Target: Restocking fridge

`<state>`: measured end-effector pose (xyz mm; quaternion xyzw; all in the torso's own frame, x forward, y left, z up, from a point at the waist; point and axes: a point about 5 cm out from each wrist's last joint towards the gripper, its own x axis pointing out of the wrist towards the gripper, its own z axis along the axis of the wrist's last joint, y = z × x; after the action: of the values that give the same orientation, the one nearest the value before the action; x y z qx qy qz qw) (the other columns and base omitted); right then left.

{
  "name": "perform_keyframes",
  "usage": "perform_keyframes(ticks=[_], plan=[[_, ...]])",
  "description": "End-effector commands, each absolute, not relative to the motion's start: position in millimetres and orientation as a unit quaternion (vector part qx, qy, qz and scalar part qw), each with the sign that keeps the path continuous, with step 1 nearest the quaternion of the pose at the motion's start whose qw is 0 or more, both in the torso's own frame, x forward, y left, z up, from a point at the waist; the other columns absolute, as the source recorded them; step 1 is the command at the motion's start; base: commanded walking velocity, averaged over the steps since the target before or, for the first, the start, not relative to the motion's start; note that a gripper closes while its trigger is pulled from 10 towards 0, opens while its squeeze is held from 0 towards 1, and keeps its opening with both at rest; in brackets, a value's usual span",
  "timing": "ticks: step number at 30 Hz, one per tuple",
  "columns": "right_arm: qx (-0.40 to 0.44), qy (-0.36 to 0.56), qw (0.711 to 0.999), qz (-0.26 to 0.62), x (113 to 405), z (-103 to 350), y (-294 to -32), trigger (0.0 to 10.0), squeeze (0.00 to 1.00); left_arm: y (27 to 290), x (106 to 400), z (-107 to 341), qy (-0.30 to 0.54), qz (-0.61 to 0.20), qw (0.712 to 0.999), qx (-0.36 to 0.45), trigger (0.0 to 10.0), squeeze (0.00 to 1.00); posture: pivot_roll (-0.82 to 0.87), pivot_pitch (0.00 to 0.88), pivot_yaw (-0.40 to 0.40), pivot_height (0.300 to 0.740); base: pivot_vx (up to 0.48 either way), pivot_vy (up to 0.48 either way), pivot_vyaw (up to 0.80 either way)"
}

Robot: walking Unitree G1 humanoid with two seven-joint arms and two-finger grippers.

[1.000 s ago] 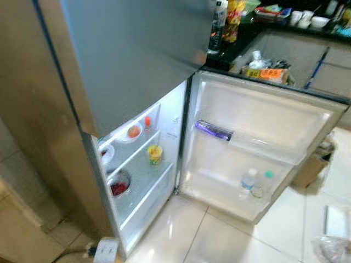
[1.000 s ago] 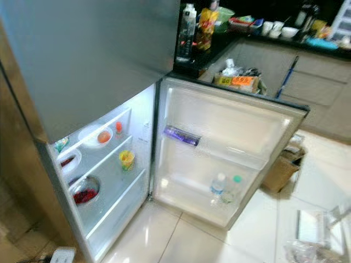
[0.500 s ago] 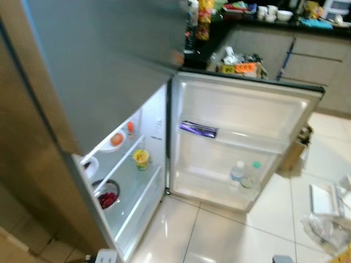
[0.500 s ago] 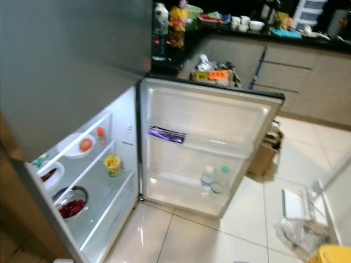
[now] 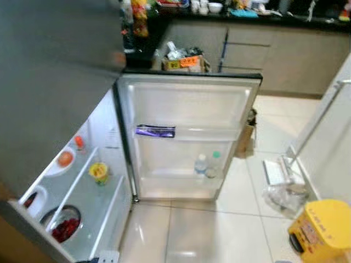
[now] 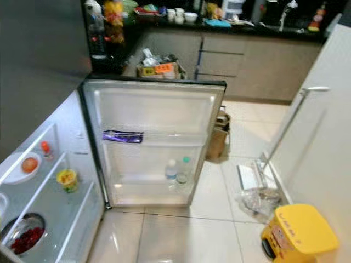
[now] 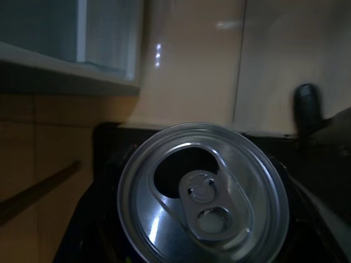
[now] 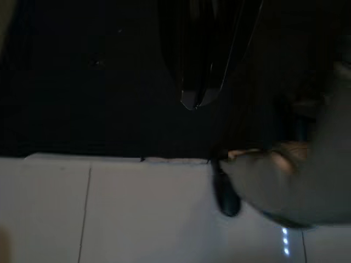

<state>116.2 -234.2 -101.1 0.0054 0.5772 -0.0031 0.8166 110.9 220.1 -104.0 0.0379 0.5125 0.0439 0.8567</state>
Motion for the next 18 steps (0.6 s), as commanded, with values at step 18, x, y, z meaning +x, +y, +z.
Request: perform_keyframes(ticks=[18], plan=[[-0.001, 0.573, 0.819, -0.004, 117.5, -99.9, -237.4, 10.0, 0.00, 217.3, 116.9, -103.0, 0.509, 0.039, 0.859, 0.036, 10.0, 0.00, -0.09, 0.000, -0.011, 0.740, 0.000, 0.000, -0.64]])
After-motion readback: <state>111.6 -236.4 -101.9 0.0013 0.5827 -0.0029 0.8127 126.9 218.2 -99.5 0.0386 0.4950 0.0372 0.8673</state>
